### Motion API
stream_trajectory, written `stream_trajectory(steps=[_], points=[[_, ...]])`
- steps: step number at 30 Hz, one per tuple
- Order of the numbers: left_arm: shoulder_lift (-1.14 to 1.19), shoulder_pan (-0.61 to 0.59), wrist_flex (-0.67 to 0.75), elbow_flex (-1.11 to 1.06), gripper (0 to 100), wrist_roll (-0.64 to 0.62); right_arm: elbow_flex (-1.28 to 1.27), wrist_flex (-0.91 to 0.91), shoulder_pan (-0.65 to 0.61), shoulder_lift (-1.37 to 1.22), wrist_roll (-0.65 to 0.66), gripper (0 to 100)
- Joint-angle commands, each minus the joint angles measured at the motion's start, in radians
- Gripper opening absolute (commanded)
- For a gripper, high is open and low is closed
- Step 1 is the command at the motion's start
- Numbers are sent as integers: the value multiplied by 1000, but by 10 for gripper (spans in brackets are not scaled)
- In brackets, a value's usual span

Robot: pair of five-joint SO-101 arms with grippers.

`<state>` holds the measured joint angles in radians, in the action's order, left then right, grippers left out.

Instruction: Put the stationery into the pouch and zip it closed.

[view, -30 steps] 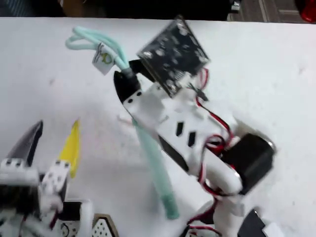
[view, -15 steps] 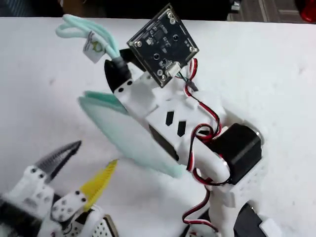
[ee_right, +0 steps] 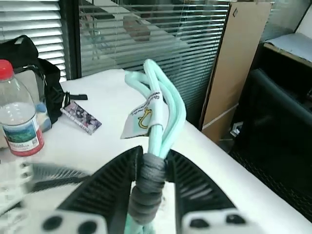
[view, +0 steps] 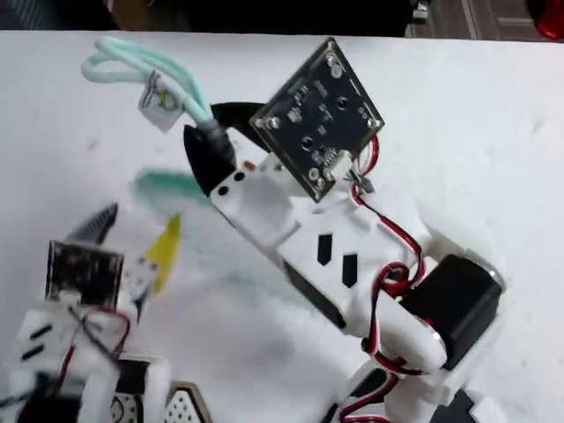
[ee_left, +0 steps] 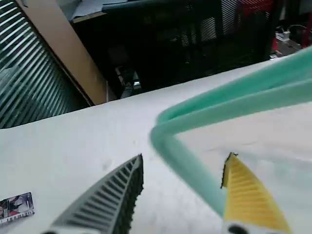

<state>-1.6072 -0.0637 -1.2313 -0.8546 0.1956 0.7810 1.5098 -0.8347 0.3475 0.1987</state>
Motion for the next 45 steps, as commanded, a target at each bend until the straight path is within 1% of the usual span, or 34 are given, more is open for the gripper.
stream_trajectory(steps=[1, 4, 9, 12, 15, 19, 21, 24, 26, 27, 29, 31, 32, 33, 34, 36, 40, 45], points=[[5, 35, 310, -144, 275, -44, 32, 15, -7, 12, 5, 17], [7, 54, 376, -187, 274, -74, 32, 19, -7, 4, 5, 17], [1, 38, 345, -216, 274, -74, 29, 22, -5, -2, 5, 17], [-1, -21, 293, -192, 274, -74, -34, 19, -5, -2, 5, 17], [-1, -110, 227, -130, 274, -74, -110, 15, -2, -2, 5, 17], [-1, -231, 133, -17, 274, -78, -195, -36, 1, 5, 5, 17], [-1, -275, 74, 54, 274, -120, -221, -53, 1, 5, 5, 17], [-1, -282, -34, 192, 274, -155, -247, -79, 1, -2, 5, 17], [-1, -226, -103, 299, 276, -178, -261, -110, 1, -2, 5, 17], [-1, -166, -132, 344, 277, -183, -264, -124, 1, -2, 5, 17], [1, -1, -181, 400, 279, -183, -264, -143, -1, -2, 5, 17], [4, 185, -193, 402, 280, -184, -259, -150, -1, 1, 5, 17], [5, 255, -198, 397, 280, -186, -258, -150, -2, 2, 5, 17], [7, 308, -195, 373, 280, -186, -258, -150, -2, 5, 5, 17], [5, 335, -189, 345, 280, -187, -258, -148, -4, 7, 5, 17], [5, 331, -146, 270, 280, -195, -256, -143, -4, 8, 5, 17], [5, 280, -58, 120, 295, -230, -255, -128, -5, 8, 5, 17], [5, 292, -34, 46, 312, -230, -255, -130, -7, 8, 5, 17]])
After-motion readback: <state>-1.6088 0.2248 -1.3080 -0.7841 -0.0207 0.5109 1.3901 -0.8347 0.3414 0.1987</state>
